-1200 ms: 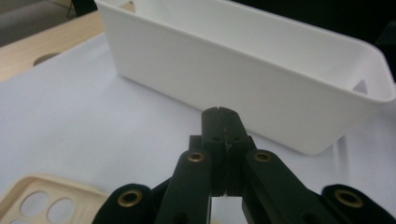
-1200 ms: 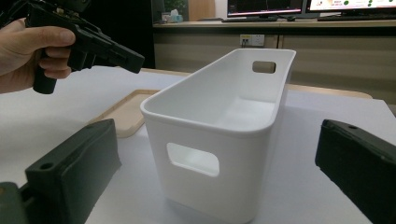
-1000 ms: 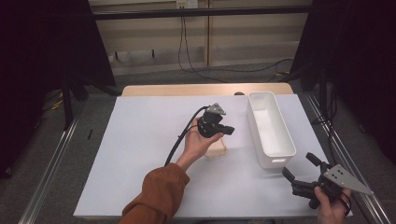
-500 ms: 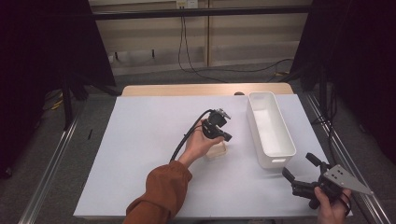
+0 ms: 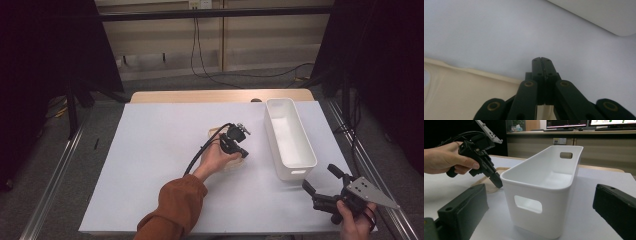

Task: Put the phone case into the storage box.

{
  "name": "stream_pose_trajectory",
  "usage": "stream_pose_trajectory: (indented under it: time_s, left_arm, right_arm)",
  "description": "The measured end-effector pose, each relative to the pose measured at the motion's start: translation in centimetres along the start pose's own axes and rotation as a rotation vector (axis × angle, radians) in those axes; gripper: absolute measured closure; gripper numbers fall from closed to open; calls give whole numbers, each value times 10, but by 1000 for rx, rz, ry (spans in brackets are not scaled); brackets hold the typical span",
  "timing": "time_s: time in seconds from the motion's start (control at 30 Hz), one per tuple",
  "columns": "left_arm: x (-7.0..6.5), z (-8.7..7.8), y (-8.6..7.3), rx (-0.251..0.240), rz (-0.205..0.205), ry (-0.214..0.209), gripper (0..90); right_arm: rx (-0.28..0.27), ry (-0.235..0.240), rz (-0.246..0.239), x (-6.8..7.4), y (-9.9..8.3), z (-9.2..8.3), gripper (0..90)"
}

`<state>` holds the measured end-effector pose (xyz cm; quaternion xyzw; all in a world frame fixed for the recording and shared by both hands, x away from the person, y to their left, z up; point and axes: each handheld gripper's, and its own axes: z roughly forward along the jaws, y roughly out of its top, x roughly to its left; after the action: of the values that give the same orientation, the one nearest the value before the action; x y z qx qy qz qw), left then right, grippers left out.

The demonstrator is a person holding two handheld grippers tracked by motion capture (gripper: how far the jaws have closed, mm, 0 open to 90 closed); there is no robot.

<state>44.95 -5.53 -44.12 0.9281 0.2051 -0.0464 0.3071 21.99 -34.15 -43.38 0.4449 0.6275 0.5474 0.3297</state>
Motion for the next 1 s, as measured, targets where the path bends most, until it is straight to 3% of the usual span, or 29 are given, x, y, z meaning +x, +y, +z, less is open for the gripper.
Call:
stream_pose_trajectory:
  time_s: [0.4,0.67,1.0]
  left_arm:
    - [-3,3,-4,14,-1,-1,900]
    - [-3,2,-9,-18,-17,-7,900]
    - [-3,-2,-16,-23,-38,-6,900]
  right_arm:
    - [0,-3,-2,-1,0,-1,0]
    - [0,-3,-3,-1,0,-1,0]
    - [-1,-6,-4,-1,0,-2,0]
